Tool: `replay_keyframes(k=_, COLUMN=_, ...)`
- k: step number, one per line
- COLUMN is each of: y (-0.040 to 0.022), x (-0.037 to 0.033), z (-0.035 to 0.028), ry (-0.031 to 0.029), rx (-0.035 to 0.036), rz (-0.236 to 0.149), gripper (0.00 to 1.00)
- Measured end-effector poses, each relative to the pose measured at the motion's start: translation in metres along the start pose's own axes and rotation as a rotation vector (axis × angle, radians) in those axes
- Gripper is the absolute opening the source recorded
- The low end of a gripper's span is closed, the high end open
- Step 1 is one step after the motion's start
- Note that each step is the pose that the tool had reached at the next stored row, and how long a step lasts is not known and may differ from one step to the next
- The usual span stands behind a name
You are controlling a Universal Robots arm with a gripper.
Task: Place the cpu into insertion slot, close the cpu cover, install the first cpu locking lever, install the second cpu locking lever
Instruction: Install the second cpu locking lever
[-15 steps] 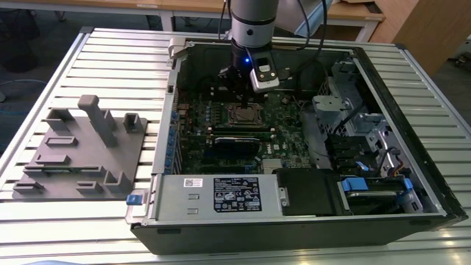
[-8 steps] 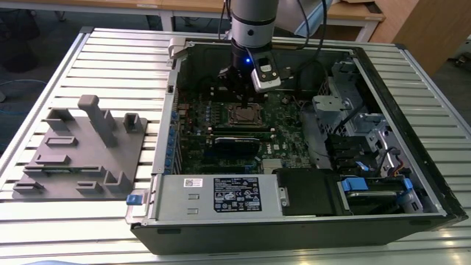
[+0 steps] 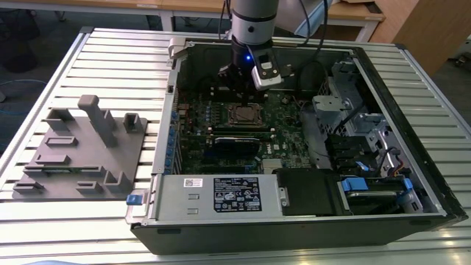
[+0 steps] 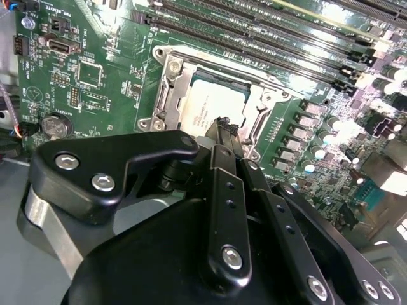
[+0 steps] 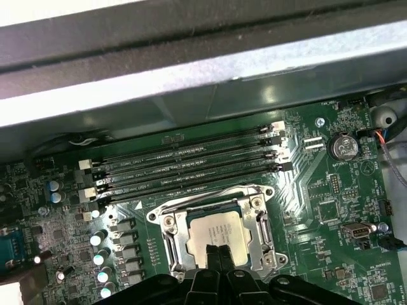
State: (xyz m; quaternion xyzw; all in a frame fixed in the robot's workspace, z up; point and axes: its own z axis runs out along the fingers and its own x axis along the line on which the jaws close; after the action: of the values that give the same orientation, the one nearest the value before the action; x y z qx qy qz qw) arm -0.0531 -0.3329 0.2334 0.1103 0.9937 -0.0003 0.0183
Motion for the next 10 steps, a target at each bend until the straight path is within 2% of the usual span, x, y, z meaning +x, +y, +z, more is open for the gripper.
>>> replay_keyframes(k=10, y=0.0000, x=0.0000, z=-0.0009, ry=0.0001, rx=0.0003, rz=0.000, gripper=0.10)
